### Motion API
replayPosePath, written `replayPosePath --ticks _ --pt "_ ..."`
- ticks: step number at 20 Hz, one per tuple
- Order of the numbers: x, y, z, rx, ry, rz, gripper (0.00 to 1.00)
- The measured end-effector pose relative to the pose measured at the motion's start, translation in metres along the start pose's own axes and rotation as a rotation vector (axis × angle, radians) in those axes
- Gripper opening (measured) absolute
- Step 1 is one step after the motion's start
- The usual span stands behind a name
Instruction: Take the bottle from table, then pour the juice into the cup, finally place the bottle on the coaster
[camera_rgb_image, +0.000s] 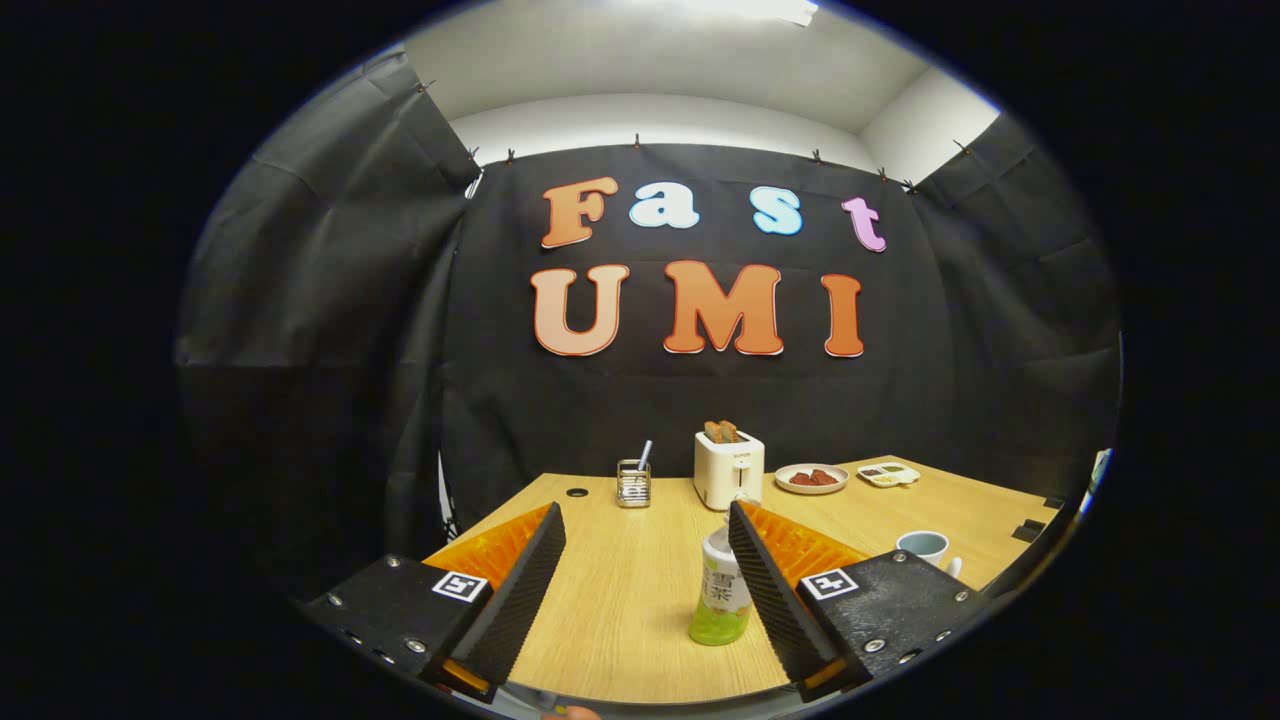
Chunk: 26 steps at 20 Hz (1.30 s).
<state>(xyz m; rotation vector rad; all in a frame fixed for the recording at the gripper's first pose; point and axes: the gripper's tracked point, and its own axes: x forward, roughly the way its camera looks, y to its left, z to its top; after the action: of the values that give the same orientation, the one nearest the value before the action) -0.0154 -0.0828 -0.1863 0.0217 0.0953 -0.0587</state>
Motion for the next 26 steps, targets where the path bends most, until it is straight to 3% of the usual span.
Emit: replayPosePath --ticks 13,26 --pt "0.049 -0.049 -0.113 0.041 0.116 -0.091 0.98" --pt "0.089 -0.054 -0.133 0.033 0.148 -0.097 0.98"
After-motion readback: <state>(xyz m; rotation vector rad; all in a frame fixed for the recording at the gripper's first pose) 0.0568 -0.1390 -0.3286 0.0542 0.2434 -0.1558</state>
